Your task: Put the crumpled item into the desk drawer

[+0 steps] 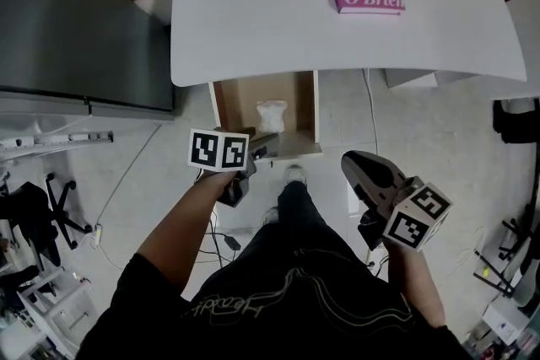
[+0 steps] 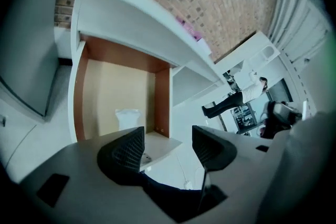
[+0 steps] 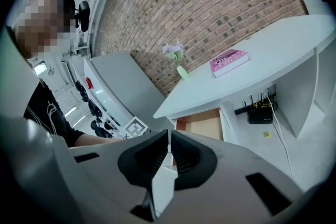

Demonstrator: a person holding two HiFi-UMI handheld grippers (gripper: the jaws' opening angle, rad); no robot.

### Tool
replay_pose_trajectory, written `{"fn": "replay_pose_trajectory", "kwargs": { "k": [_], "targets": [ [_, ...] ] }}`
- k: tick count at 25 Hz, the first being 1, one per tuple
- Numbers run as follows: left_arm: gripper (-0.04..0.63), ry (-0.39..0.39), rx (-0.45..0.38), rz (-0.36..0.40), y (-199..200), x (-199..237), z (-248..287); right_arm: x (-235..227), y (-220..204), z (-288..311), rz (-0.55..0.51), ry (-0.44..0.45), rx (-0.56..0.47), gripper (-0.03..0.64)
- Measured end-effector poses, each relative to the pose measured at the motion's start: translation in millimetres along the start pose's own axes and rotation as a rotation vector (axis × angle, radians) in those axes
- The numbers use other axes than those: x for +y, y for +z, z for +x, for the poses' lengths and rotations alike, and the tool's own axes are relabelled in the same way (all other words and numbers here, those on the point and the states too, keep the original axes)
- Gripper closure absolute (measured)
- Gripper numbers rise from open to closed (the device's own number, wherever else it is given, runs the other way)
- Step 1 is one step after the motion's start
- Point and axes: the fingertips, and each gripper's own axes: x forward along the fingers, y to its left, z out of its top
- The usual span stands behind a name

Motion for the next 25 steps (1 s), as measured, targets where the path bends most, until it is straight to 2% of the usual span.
{"fn": "replay_pose_trajectory", "kwargs": {
  "k": [4, 9, 13, 18, 20, 25],
  "targets": [
    [0.334, -0.109, -0.118, 0.084, 9, -67, -61, 40, 9, -13, -0.093, 0.023, -0.014, 0.567],
    [0.448, -0.201, -0.267, 0.242, 18, -147, -134, 89, 22, -30, -0.165, 0.058, -0.070, 0.566],
    [0.541, -0.298, -0.374, 0.320, 12, -206, -195, 138, 33, -51, -0.233, 0.099, -0.120, 0.568],
    [0.565, -0.413, -0.459, 0.403, 1, -267, -257, 191, 49, -76, -0.308, 0.130, -0.199, 0.567],
    [0.572, -0.424, -0.474, 0.444, -4, -282, -274, 211, 55, -86, -0.337, 0.139, -0.228, 0.567],
    [0.574, -0.372, -0.498, 0.555, -30, -308, -301, 247, 53, -113, -0.348, 0.133, -0.273, 0.568]
  ]
}}
